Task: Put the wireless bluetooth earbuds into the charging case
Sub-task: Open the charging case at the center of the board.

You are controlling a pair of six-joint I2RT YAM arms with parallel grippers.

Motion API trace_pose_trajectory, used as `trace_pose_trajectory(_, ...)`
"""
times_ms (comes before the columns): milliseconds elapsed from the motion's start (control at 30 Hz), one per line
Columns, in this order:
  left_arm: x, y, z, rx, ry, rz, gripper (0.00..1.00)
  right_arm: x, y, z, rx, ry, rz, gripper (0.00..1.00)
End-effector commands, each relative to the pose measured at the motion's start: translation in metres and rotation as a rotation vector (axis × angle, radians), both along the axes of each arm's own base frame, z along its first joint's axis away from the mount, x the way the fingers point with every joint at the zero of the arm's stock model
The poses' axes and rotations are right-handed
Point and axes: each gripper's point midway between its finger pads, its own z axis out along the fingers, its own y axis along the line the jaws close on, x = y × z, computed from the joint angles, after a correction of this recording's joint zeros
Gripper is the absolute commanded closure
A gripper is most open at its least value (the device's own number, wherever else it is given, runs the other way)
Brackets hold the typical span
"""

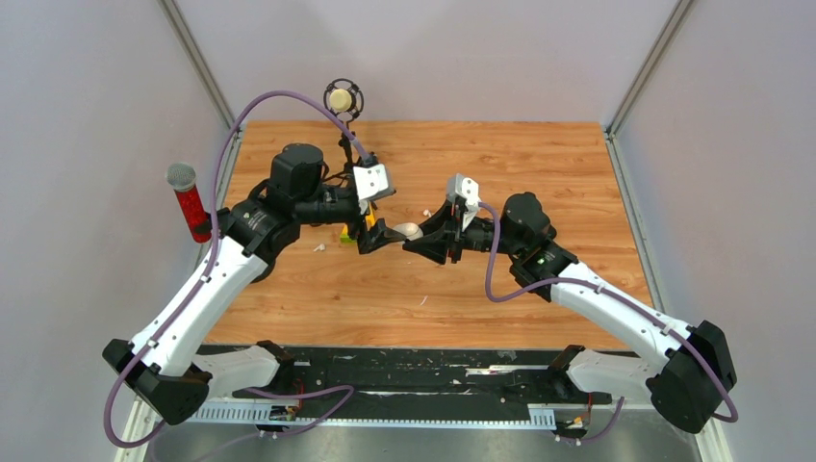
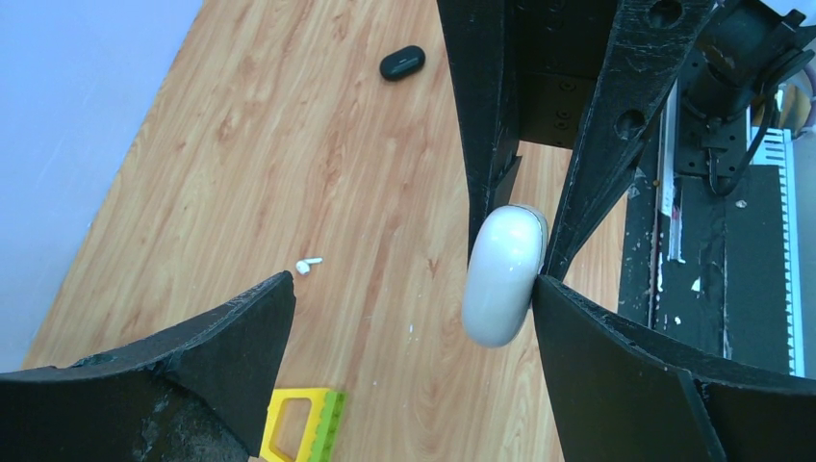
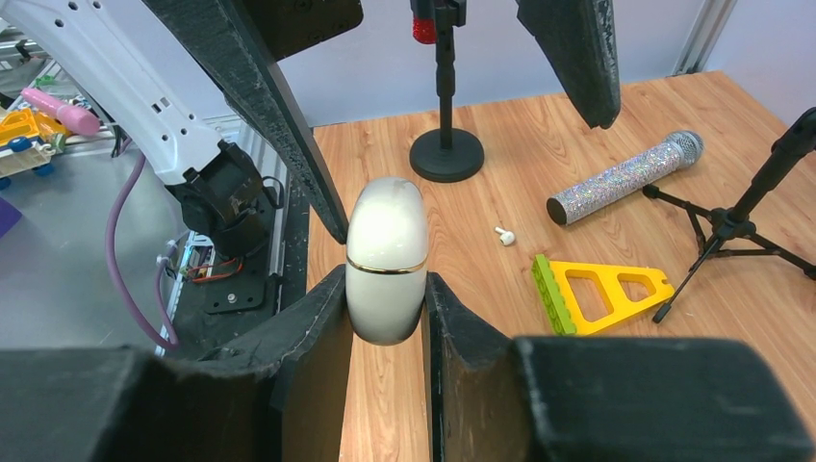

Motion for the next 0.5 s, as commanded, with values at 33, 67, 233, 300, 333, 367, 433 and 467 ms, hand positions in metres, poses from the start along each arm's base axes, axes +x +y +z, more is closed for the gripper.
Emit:
trace_pose_trajectory(33,0.039,0.0097,0.0498,-0.041,-0.235,0.122,0.02,-0.0368,0.0001,0.0012,-0.005,-0.004,0.165,1.0)
trace_pose_trajectory(67,0.039,0.0097,0.0494,-0.039,-0.234,0.121,0.02,-0.037,-0.0001,0.0016,-0.004,-0.005,0.165,1.0)
trace_pose_trajectory(233,0.0408,0.0103,0.0482,-0.03,-0.243,0.125,0.02,-0.0376,-0.0007,0.0015,-0.005,-0.006,0.165,1.0)
trace_pose_trajectory(300,0.0405,0.0105,0.0466,-0.026,-0.24,0.122,0.02,-0.0382,-0.0011,0.0021,-0.004,-0.008,0.166,1.0)
trace_pose_trajectory(333,0.0401,0.0106,0.0468,-0.026,-0.241,0.121,0.02,-0.0386,-0.0013,0.0026,-0.003,-0.008,0.168,1.0)
trace_pose_trajectory(367,0.0406,0.0106,0.0455,-0.023,-0.241,0.122,0.02,-0.0392,-0.0013,0.003,-0.002,-0.009,0.171,1.0)
trace_pose_trajectory(433,0.0433,0.0111,0.0437,-0.015,-0.247,0.129,0.02,-0.0411,-0.0018,0.005,0.002,-0.015,0.18,1.0)
trace_pose_trajectory(467,0.0448,0.0112,0.044,-0.014,-0.253,0.133,0.02,-0.0422,-0.0022,0.0054,0.003,-0.015,0.184,1.0)
